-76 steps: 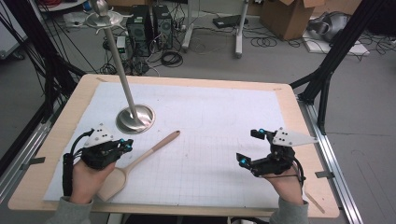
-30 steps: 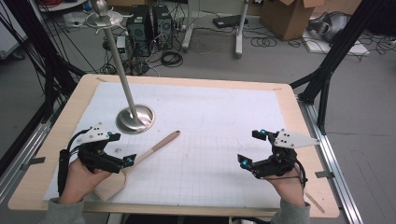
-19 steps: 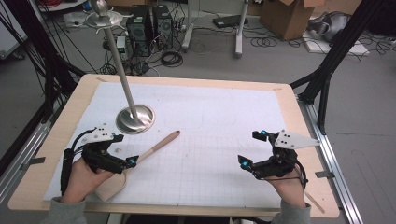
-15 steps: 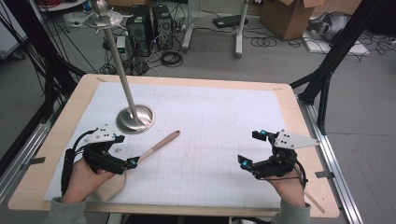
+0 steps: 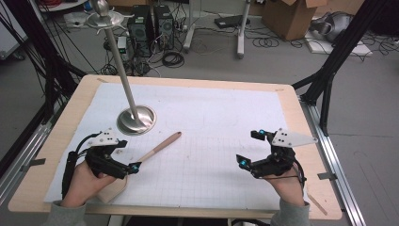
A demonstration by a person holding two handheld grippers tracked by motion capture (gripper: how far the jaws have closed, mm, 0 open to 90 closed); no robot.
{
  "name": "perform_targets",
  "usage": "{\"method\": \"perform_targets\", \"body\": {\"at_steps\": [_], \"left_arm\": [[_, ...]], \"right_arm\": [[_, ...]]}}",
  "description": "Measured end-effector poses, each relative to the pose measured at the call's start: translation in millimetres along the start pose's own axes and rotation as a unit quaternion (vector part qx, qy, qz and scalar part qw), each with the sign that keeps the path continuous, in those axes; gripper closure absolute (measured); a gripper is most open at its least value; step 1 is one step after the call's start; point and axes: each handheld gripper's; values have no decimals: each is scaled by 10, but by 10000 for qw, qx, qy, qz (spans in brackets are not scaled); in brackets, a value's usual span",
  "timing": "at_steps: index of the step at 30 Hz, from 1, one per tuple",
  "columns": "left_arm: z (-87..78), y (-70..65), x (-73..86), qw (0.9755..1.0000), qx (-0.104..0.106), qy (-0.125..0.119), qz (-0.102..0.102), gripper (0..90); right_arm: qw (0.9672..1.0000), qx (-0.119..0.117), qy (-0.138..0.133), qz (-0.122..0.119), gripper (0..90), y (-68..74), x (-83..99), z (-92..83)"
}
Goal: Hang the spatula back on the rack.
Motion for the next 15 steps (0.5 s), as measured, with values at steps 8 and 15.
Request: {"method": "perform_targets", "body": {"at_steps": [8, 15], "left_arm": [[47, 18, -26, 10000, -4, 9, 26, 19], [107, 31, -7, 9999, -63, 128, 16, 19]], "right_arm": [[10000, 39, 35, 12, 13, 9, 18, -37], [10000, 39, -24, -5, 13, 22, 11, -61]]}}
Point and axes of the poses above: each handheld gripper's, and its own axes: z roughly forward along the jaws, x roughly out of its underside, y roughly to its left, and after that the axes turned 6 degrees about -z, right-handed
